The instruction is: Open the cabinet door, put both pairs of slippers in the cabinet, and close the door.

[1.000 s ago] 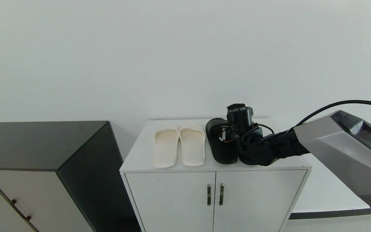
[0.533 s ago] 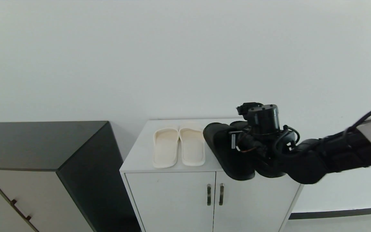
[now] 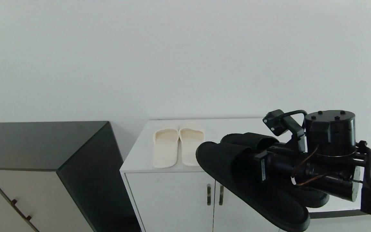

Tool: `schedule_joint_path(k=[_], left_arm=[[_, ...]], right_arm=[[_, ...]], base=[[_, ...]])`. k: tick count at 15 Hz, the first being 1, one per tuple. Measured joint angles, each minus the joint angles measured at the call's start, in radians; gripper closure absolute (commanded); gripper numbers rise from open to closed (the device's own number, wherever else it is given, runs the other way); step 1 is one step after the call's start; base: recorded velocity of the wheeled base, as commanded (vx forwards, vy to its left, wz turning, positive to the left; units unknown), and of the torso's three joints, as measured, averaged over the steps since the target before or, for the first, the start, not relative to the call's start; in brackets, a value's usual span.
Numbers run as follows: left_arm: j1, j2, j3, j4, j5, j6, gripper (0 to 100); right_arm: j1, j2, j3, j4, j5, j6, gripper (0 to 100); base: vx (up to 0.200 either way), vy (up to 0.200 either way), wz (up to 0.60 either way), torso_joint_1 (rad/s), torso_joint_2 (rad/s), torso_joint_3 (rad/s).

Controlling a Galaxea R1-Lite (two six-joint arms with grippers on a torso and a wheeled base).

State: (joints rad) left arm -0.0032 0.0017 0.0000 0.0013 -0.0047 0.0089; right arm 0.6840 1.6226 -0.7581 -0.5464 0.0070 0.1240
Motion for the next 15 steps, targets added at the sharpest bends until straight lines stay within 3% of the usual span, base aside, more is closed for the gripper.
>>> schedule_joint_path(k=[4,15], left_arm=[[0.0,0.0,0.0,0.0,0.0,-0.001,100],[0.0,0.0,0.0,0.0,0.0,0.0,100]], right_arm=[[0.0,-0.026,0.029,-0.005,0.009,-0.019,100],[-0.013,-0.006,0.035,-0.004,0.039,-0.029,100]], base=[[-0.2,0.0,0.0,-0.002,0.0,0.001],[0.0,0.0,0.0,0.0,0.0,0.0]])
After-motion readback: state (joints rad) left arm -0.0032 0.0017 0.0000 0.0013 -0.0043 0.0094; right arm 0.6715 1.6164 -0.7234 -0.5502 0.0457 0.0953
